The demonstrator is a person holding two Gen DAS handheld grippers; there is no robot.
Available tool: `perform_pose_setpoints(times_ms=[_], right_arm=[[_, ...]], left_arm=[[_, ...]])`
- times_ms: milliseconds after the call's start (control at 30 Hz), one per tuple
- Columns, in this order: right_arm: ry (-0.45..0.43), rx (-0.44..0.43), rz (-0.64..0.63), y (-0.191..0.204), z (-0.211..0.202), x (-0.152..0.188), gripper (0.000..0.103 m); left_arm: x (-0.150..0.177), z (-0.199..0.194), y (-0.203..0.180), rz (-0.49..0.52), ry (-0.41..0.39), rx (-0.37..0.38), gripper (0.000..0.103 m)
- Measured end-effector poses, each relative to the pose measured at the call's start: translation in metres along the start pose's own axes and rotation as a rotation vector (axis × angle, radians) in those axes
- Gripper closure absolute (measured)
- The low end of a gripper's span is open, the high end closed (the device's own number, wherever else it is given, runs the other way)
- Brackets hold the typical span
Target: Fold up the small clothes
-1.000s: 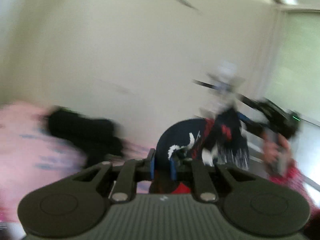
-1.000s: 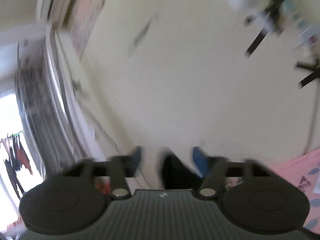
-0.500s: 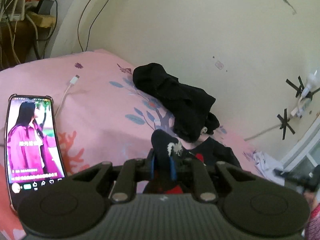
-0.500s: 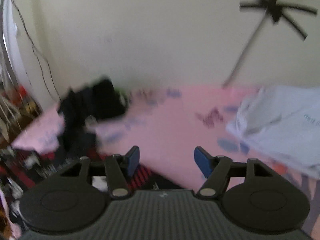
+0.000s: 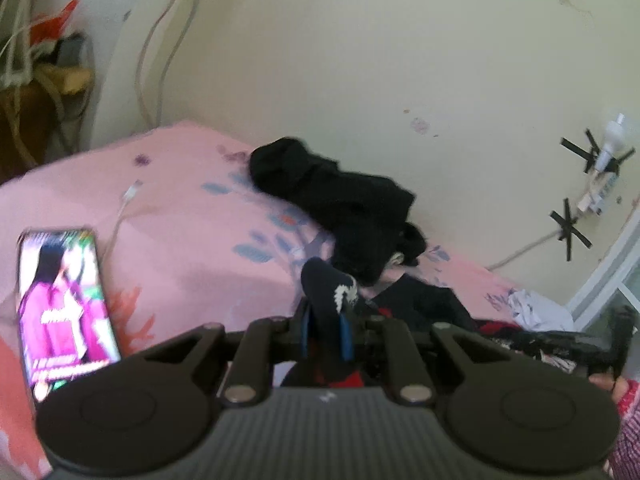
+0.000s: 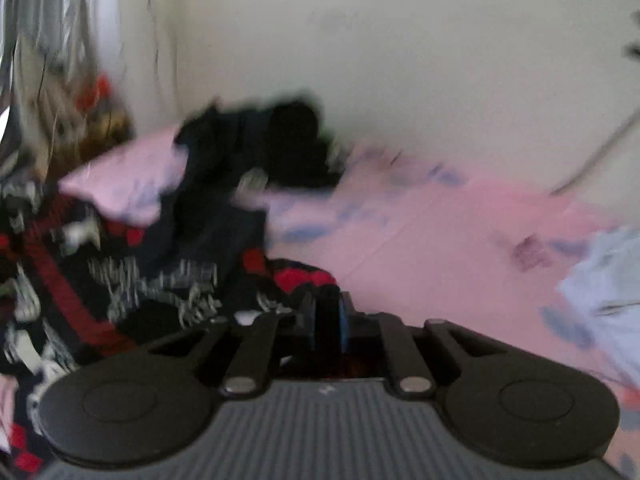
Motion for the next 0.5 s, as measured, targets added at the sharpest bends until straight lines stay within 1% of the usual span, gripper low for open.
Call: perform_pose_setpoints(times_ms=[100, 133, 167, 233, 300, 333, 367, 400, 433, 467, 500], right_arm=[[-0.181, 0.079, 0.070, -0.026, -0.060, -0.018, 0.100], [-0.232, 0.130, 0.065, -0.034, -0.080, -0.026, 0.100], [-0.264, 0.176, 0.062, -0.041, -0.093, -0.032, 0.100], [-0.338, 0.267, 0.101, -0.063, -0.120, -0.046, 0.100], [-0.378, 0.349, 0.133, -0.084, -0.130, -0.057, 0.099], [-0.363, 0.398, 0.137, -0.094, -0.125, -0.059, 0.097], [-0.321, 0.436, 0.157, -0.105, -0.116, -0.056, 0.094], [-0.252, 0.458, 0.199, -0.117, -0.103, -0.050, 0.077], [-0.188, 0.465, 0.234, -0.125, -0.090, -0.044, 0.050], [-0.152, 0.471, 0.257, -0.128, -0.083, -0.036, 0.038], [-0.168, 0.463, 0.258, -0.125, -0.081, -0.029, 0.034]], left_arm=[[-0.021, 0.007, -0.029, 0.051, -0.018, 0.052, 0.090], [-0.030, 0.013, -0.042, 0.075, -0.018, 0.070, 0.090], [-0.039, 0.020, -0.058, 0.103, -0.024, 0.084, 0.090], [-0.057, 0.036, -0.092, 0.160, -0.052, 0.116, 0.090], [-0.074, 0.058, -0.127, 0.207, -0.081, 0.124, 0.090], [-0.080, 0.072, -0.143, 0.228, -0.090, 0.106, 0.090], [-0.083, 0.088, -0.154, 0.237, -0.080, 0.084, 0.090], [-0.084, 0.106, -0.162, 0.241, -0.055, 0.062, 0.088], [-0.080, 0.126, -0.167, 0.248, -0.012, 0.032, 0.085], [-0.074, 0.147, -0.168, 0.254, 0.049, -0.001, 0.079], [-0.067, 0.164, -0.165, 0.258, 0.107, -0.044, 0.075]])
Point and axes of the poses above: each gripper's, at about its wrist camera, not at the fingertips, and z roughly the way its jaws point, y to its left, x to its underside, the point moved 5 cm from there along z, roughly the way its jaws point, and after that the axes turned 15 degrees about -x, right-handed, at the moved point
